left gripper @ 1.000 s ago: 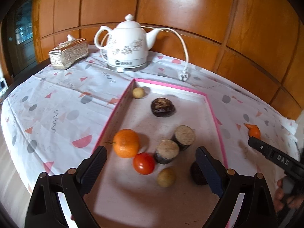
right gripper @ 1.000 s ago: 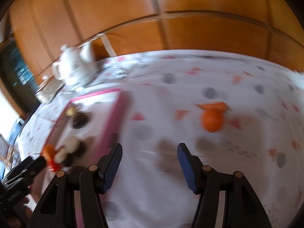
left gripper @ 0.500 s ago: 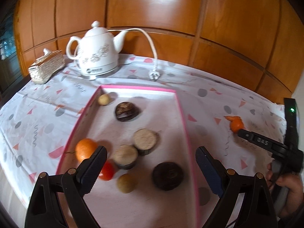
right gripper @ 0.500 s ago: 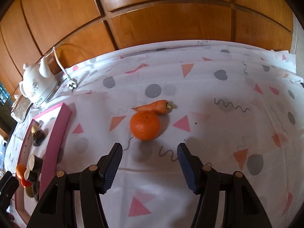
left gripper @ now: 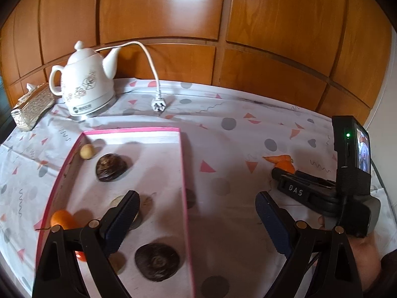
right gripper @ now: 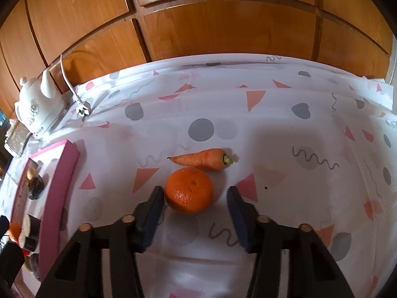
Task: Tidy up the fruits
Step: 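Grasp the orange with the right tool while the left tool grasps the carrot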
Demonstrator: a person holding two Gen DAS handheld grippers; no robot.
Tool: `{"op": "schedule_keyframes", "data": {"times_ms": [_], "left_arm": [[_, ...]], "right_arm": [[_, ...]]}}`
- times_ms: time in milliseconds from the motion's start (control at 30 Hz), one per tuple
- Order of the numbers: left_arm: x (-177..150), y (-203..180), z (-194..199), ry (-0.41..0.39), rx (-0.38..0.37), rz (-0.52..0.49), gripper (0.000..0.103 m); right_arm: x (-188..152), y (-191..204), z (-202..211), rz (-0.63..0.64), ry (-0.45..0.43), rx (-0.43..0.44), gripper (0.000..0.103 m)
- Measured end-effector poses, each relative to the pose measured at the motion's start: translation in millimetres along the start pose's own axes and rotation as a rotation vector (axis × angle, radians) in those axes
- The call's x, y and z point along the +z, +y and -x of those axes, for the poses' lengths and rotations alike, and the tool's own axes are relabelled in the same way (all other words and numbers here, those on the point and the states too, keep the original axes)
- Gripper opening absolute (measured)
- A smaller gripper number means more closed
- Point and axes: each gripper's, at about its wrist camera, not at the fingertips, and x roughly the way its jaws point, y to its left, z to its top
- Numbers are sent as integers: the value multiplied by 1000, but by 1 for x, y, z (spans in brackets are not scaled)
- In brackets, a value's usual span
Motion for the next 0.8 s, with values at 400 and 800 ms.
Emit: {"op": "schedule_keyframes", "data": {"times_ms": [400, 800], "left_arm": [[14, -26, -36, 89, -53, 27, 81], [30, -85, -80, 156, -152, -94, 59]], "right_arm": [[-6, -8, 11, 66, -18, -45, 39], [-16, -31, 22, 89, -35, -108, 39]]}}
